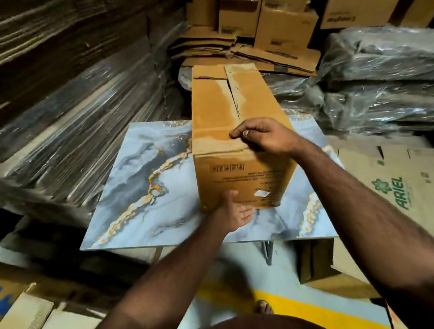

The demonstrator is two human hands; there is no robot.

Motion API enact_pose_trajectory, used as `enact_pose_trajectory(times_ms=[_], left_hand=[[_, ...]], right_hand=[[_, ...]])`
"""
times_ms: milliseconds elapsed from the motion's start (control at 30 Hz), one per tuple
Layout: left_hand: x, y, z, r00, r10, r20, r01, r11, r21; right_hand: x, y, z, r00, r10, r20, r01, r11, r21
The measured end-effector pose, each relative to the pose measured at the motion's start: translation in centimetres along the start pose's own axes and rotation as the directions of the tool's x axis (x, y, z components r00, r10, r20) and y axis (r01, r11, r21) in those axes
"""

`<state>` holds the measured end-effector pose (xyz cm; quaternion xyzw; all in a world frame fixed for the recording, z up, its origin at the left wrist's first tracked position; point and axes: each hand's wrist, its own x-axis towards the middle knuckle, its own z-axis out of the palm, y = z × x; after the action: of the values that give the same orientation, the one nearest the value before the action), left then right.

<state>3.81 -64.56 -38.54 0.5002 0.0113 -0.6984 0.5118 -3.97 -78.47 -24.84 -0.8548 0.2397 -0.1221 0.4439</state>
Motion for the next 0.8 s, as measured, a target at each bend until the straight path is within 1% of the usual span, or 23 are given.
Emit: enact_pose_trajectory(times_ms=[33, 100, 167, 233, 300, 367, 400, 433, 467, 500, 533, 567, 600, 633, 667, 700, 733, 767, 800], left_hand=[[0.0, 0.4, 0.2, 1.000, -0.018, -0.017, 0.019, 0.996, 0.082], [-0.4, 2.0, 0.8, 0.998, -0.064, -0.028, 0.069, 0.959, 0.275], [-1.3, 4.0, 1.7, 0.996, -0.086, -0.007, 0.078, 0.863, 0.499], [-2.7, 5.8, 2.5, 0.996, -0.090, 0.002, 0.067, 0.752, 0.655], [-4.3, 7.3, 3.0, 0.999, -0.043, 0.006, 0.022, 0.635, 0.772], [-6.1, 9.0, 3.6, 0.996, 0.017, 0.084, -0.080, 0.542, 0.837], [-7.1, 10.0, 3.9, 0.988, 0.044, 0.148, -0.149, 0.527, 0.837], [-8.0, 11.0, 4.4, 0.977, 0.089, 0.195, -0.212, 0.533, 0.819], [-8.7, 12.1, 4.9, 0.962, 0.162, 0.221, -0.274, 0.535, 0.799], [-9.1, 13.2, 5.4, 0.943, 0.250, 0.221, -0.326, 0.548, 0.770], [-9.2, 14.2, 6.0, 0.914, 0.362, 0.181, -0.368, 0.557, 0.745], [-9.1, 15.0, 6.7, 0.864, 0.495, 0.096, -0.389, 0.533, 0.752], [-8.2, 15.8, 7.1, 0.776, 0.631, 0.010, -0.356, 0.424, 0.833], [-7.3, 16.4, 7.1, 0.678, 0.734, -0.049, -0.223, 0.268, 0.937], [-6.4, 16.5, 7.2, 0.640, 0.763, -0.092, -0.033, 0.148, 0.988], [-5.6, 16.4, 7.3, 0.673, 0.723, -0.159, 0.133, 0.093, 0.987], [-4.9, 16.2, 7.4, 0.717, 0.654, -0.240, 0.243, 0.088, 0.966], [-4.1, 15.9, 7.8, 0.739, 0.601, -0.305, 0.307, 0.102, 0.946], [-3.4, 15.8, 8.3, 0.737, 0.580, -0.345, 0.340, 0.123, 0.932]], right_hand=[[-0.4, 0.9, 0.6, 1.000, 0.031, -0.004, -0.030, 0.999, 0.017], [-0.8, 2.1, 1.5, 0.993, 0.041, -0.112, -0.030, 0.995, 0.095], [-0.3, 2.3, 1.4, 0.975, 0.058, -0.213, -0.011, 0.977, 0.213], [0.4, 1.7, 0.9, 0.970, 0.072, -0.230, -0.004, 0.959, 0.282], [0.9, 1.2, 0.3, 0.964, 0.073, -0.257, 0.005, 0.956, 0.292], [1.3, 0.7, -0.6, 0.945, 0.064, -0.319, 0.023, 0.965, 0.262], [1.5, 0.5, -1.1, 0.935, 0.064, -0.350, 0.028, 0.967, 0.253], [1.8, 0.3, -1.5, 0.924, 0.070, -0.376, 0.030, 0.967, 0.252], [2.2, 0.3, -1.9, 0.912, 0.081, -0.401, 0.027, 0.966, 0.259], [2.6, 0.2, -2.1, 0.898, 0.101, -0.429, 0.022, 0.962, 0.274], [3.2, 0.4, -2.3, 0.877, 0.124, -0.464, 0.017, 0.957, 0.288], [3.8, 0.6, -2.3, 0.850, 0.151, -0.505, 0.008, 0.954, 0.300], [4.4, 0.8, -2.3, 0.819, 0.177, -0.546, -0.003, 0.953, 0.304], [5.2, 1.1, -2.2, 0.790, 0.200, -0.580, -0.018, 0.953, 0.304], [5.7, 1.2, -2.1, 0.768, 0.213, -0.603, -0.030, 0.954, 0.299], [6.2, 1.3, -1.9, 0.759, 0.220, -0.613, -0.036, 0.954, 0.298], [6.6, 1.4, -1.6, 0.754, 0.226, -0.617, -0.038, 0.953, 0.302], [7.0, 1.5, -1.4, 0.746, 0.233, -0.624, -0.036, 0.950, 0.312], [7.2, 1.7, -1.1, 0.733, 0.244, -0.635, -0.034, 0.945, 0.325]])
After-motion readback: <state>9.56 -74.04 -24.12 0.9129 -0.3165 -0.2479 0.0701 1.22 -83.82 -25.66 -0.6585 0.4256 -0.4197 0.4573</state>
